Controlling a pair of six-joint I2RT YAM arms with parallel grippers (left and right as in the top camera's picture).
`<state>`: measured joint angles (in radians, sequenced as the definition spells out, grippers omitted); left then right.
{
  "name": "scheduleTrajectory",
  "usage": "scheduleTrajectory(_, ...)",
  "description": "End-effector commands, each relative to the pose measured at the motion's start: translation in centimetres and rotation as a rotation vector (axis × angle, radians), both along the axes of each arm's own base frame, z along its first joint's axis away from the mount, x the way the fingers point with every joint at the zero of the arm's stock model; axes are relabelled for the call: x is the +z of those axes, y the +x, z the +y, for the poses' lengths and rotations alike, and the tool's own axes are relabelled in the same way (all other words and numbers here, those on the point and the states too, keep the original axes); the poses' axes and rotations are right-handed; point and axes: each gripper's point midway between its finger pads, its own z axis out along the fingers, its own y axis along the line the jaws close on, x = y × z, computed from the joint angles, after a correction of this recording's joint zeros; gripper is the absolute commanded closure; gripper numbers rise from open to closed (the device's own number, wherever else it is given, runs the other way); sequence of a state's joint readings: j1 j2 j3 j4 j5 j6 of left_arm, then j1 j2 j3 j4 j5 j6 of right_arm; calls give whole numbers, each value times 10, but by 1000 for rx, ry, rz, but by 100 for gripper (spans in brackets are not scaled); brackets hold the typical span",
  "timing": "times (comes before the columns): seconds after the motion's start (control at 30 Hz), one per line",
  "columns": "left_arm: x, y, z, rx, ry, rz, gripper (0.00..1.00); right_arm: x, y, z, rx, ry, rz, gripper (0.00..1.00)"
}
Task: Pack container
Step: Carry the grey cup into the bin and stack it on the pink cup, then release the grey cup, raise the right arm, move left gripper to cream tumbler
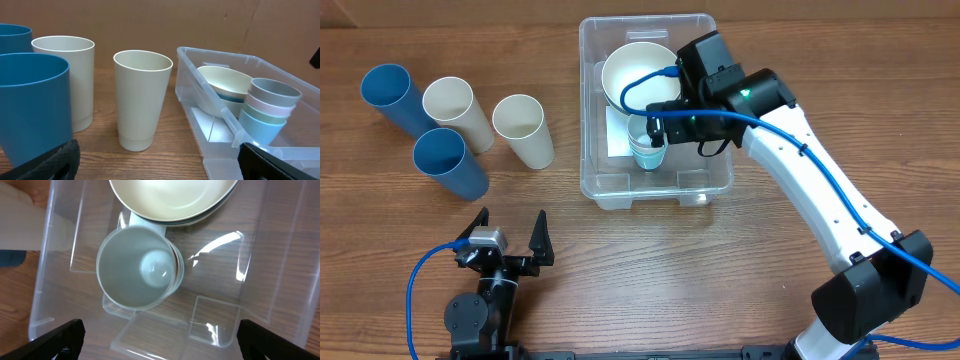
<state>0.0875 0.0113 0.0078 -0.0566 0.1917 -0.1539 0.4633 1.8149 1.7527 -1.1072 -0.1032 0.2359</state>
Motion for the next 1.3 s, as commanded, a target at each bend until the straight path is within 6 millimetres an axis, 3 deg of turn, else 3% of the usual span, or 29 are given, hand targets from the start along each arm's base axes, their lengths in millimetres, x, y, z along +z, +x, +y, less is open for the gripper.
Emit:
scheduleTrajectory(0.0,0,0,1,0,-7,-4,0,48,25,-28,-90,49,-90,0)
scheduleTrajectory(0.03,0,0,1,0,-7,-4,0,54,30,-40,-134,58,-93,0)
scheduleTrajectory(0.07,0,0,1,0,-7,-4,0,65,44,-74,-266,86,-94,0)
scheduleTrajectory(0.1,0,0,1,0,-7,-4,0,67,48,-90,-324,96,-89,0)
scheduleTrajectory(0.33,0,0,4,19,-6,-4,0,63,58,-213,-685,116,-46,0)
scheduleTrajectory(0.43,0,0,4,18,-6,-4,0,62,54,-250,-769,112,-39,0)
scheduleTrajectory(0.57,0,0,4,19,-6,-4,0,61,49,-283,-846,109,-37,0)
scheduleTrajectory(0.8,2,0,0,2,-90,-2,0,61,47,-294,-872,108,-39,0)
scheduleTrajectory(0.87,10,-1,-6,-30,-197,-18,0,61,47,-294,-872,109,-39,0)
scheduleTrajectory(0.97,37,-11,-29,-171,-235,-34,0,61,47,-294,-872,108,-39,0)
scheduleTrajectory(1.07,56,-20,-21,-107,-231,45,0,61,47,-294,-872,108,-39,0)
scheduleTrajectory(1.27,137,-26,1,38,-170,167,0,61,47,-294,-872,108,-39,0)
